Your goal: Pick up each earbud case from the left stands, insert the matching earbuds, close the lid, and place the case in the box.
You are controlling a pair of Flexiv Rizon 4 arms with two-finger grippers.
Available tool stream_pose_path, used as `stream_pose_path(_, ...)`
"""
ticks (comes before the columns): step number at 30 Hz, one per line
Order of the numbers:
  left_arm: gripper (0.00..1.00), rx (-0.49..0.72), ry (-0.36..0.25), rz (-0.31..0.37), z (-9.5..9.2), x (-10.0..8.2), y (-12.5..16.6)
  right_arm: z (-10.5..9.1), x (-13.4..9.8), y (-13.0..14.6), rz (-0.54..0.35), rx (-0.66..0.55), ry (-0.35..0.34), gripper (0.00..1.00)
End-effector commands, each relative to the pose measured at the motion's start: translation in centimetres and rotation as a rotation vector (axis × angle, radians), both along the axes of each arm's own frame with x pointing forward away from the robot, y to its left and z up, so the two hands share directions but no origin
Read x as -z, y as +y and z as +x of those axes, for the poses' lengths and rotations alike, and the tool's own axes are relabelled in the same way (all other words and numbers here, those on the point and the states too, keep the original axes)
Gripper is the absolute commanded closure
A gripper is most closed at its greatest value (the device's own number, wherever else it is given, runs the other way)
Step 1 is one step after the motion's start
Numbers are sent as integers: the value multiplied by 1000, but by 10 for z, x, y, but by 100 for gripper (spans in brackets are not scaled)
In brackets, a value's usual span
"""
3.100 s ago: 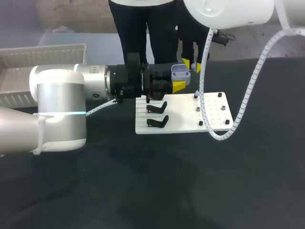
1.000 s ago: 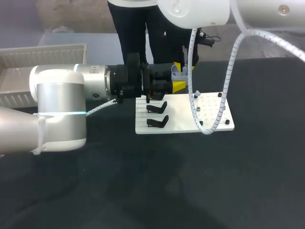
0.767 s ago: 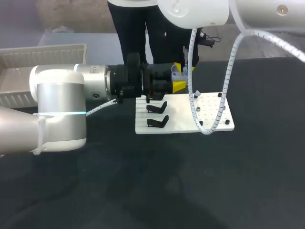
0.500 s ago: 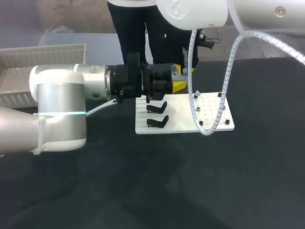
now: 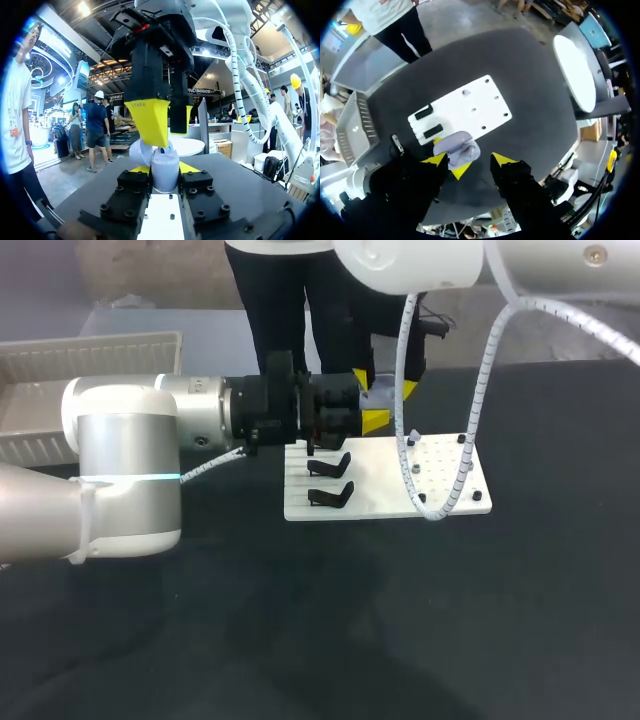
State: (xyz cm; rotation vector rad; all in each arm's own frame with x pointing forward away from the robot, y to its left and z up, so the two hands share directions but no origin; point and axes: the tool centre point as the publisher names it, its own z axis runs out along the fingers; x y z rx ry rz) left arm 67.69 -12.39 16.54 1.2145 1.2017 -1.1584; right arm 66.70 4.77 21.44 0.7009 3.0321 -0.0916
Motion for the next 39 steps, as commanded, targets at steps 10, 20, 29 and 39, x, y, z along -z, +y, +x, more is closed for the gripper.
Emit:
stream_pose_path(10,100,-5,-5,-5,-1,1,0,-50,-38,-37,47,-263,-226,0)
stream_pose_path(20,100,-5,-5,-5,-1,1,0,-68,-47,-51,-28,-321,-323,0)
stream_pose_path(29,100,-5,-5,-5,-1,1,0,-68,-47,-51,-28,-321,-323,0)
stream_pose_path(39,100,-5,-5,-5,-1,1,0,-57,-43,-67,4,-300,-355,0)
